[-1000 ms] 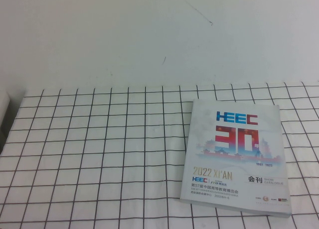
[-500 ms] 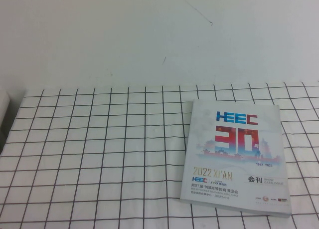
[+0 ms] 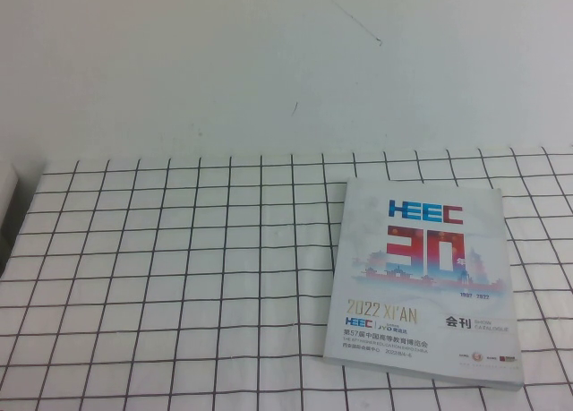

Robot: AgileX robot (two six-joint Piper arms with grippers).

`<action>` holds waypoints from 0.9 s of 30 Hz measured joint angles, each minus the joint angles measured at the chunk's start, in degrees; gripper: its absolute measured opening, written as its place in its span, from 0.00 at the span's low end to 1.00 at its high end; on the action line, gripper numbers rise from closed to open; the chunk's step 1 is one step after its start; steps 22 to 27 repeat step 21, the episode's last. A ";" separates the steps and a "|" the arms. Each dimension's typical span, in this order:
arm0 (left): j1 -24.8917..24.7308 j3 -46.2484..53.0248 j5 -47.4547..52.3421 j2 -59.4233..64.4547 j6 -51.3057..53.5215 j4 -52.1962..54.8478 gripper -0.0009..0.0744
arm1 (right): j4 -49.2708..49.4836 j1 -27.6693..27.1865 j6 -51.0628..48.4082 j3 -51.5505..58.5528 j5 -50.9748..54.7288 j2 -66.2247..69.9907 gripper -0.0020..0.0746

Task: Close book
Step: 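Close the open booklet and leave it lying on the table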

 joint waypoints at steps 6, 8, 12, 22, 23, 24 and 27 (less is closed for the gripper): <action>0.00 0.00 0.00 0.00 0.00 0.00 0.01 | -3.03 0.00 2.06 -0.13 0.53 0.00 0.02; 0.00 0.00 0.00 0.00 -0.11 0.00 0.01 | -3.72 0.00 2.06 -0.13 0.53 0.00 0.02; 0.00 0.00 0.00 0.00 -0.11 0.00 0.01 | -3.99 0.00 2.06 -0.13 0.53 0.00 0.02; 0.00 0.00 0.10 0.00 -0.11 0.00 0.01 | 1.17 0.00 -7.18 -0.13 0.31 0.00 0.02; 0.00 0.00 0.10 0.00 -0.11 0.00 0.01 | 1.17 0.00 -7.18 -0.13 0.31 0.00 0.02; 0.00 0.00 0.10 0.00 -0.11 0.00 0.01 | 1.17 0.00 -7.18 -0.13 0.31 0.00 0.02; 0.00 0.00 0.10 0.00 -0.11 0.00 0.01 | 1.17 0.00 -7.18 -0.13 0.31 0.00 0.02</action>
